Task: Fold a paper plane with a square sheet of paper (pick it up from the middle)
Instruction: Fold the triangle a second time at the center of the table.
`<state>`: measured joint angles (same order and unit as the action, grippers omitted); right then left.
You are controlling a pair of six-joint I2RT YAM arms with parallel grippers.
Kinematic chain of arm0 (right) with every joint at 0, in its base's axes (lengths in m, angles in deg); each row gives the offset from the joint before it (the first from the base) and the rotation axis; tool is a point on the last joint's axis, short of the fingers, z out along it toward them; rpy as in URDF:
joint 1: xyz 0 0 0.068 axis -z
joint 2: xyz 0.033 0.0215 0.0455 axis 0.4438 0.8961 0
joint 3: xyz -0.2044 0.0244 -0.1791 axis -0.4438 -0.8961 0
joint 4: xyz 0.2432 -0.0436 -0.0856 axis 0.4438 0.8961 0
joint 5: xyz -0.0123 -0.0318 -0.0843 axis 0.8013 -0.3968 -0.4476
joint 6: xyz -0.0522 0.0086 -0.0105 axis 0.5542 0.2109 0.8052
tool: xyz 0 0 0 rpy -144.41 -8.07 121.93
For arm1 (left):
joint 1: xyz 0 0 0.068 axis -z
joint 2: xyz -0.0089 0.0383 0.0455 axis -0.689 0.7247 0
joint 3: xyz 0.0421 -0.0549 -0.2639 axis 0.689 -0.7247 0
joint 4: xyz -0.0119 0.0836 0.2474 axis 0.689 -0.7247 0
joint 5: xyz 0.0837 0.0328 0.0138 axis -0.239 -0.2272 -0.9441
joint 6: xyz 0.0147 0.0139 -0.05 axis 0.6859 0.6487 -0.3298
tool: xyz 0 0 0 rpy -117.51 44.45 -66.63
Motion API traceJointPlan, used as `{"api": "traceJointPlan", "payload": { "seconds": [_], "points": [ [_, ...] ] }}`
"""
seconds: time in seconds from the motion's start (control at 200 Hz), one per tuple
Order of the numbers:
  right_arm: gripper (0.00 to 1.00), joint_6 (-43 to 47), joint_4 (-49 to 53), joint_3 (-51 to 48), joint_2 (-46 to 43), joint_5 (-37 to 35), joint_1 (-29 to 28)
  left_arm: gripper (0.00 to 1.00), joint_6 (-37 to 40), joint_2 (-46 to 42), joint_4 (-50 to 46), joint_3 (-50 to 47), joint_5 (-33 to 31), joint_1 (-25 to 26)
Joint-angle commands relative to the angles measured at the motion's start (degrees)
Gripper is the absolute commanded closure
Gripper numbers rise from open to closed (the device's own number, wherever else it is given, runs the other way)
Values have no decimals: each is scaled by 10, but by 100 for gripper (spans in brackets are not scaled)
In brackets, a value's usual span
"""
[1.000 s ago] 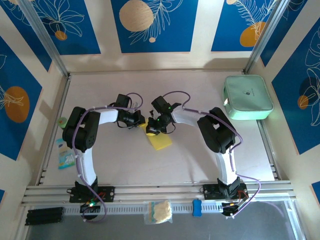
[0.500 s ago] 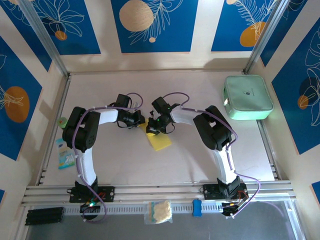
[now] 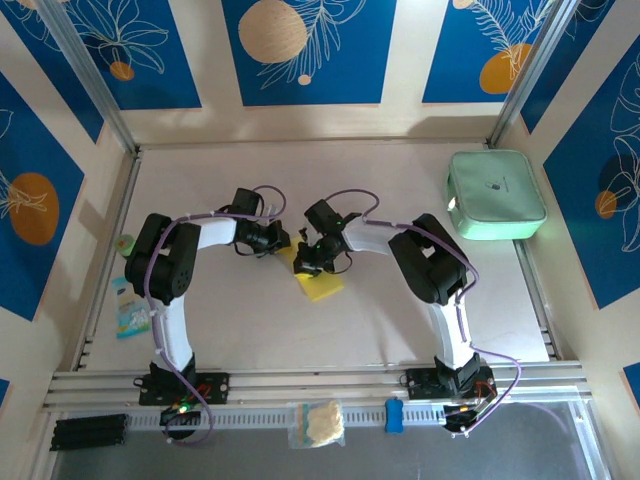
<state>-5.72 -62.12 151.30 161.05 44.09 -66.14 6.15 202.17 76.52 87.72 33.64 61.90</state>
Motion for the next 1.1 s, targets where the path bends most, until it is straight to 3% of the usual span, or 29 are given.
{"api": "traceJointPlan", "payload": {
  "seconds": [0.0, 0.685, 1.096],
  "points": [
    [100, 10, 55, -28, -19, 13, -11, 97, 10, 33, -53, -5, -71, -1],
    [100, 17, 71, -136, -86, 21, -32, 97, 22, 36, -59, -1, -69, -3],
    [100, 21, 79, -133, -105, 13, -35, 96, 33, 35, -51, 5, -53, -2]
  ]
}}
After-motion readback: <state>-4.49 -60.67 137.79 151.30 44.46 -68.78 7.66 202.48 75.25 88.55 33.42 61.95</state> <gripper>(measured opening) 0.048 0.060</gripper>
